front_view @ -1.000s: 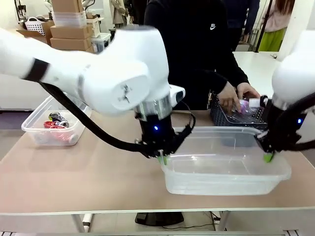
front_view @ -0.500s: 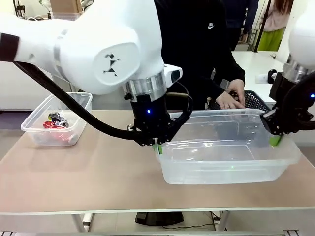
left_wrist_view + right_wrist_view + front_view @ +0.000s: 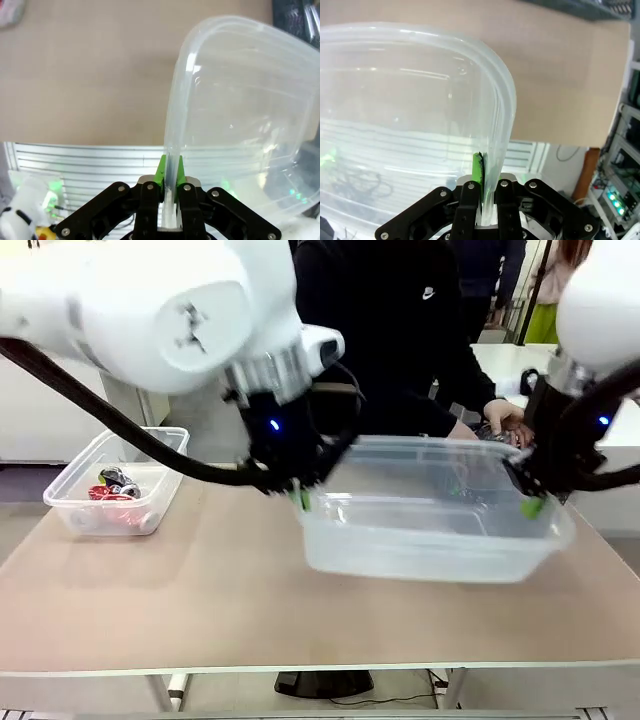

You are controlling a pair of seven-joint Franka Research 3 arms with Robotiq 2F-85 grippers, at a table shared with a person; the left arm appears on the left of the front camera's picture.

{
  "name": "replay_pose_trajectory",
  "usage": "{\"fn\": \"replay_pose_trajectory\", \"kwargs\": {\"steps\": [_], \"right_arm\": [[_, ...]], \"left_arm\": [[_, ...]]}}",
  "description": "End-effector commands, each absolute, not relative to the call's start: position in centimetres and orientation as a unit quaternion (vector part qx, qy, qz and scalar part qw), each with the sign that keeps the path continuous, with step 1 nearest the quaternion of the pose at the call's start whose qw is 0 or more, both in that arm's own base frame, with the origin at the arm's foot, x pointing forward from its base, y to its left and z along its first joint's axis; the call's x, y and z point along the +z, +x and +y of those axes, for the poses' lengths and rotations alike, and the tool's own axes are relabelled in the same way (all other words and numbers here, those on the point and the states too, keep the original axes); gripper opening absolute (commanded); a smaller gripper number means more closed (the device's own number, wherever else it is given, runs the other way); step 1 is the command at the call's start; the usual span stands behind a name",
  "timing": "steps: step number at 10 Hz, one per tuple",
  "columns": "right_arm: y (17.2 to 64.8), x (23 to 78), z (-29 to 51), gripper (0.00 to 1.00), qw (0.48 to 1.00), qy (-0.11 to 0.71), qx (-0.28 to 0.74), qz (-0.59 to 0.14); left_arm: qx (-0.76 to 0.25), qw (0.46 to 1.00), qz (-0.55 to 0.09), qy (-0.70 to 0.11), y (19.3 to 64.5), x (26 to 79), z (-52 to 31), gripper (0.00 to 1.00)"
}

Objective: Sort the waste into each basket.
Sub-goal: Pick up the Organizing box on the right side of the table and lift it.

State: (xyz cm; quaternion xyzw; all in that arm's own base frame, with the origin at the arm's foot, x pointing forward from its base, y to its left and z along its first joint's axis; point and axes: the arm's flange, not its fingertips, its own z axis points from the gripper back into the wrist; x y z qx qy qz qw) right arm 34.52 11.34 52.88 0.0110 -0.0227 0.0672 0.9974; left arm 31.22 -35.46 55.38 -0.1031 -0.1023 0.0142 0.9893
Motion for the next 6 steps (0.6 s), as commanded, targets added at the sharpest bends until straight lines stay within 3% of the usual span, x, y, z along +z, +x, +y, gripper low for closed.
{"fn": "replay_pose_trajectory", "kwargs": {"steps": [1,6], "right_arm": [[37.9,51.8,14.4,0.04,0.997,0.025,0.07,-0.008],[43.8,49.3,20.9,0.04,0.996,0.035,0.077,0.024]], "left_arm": [[0.014,0.98,-0.16,-0.12,33.2,55.7,-29.8,0.06],[0.074,0.979,-0.127,-0.14,35.8,51.5,-23.0,0.06]]}}
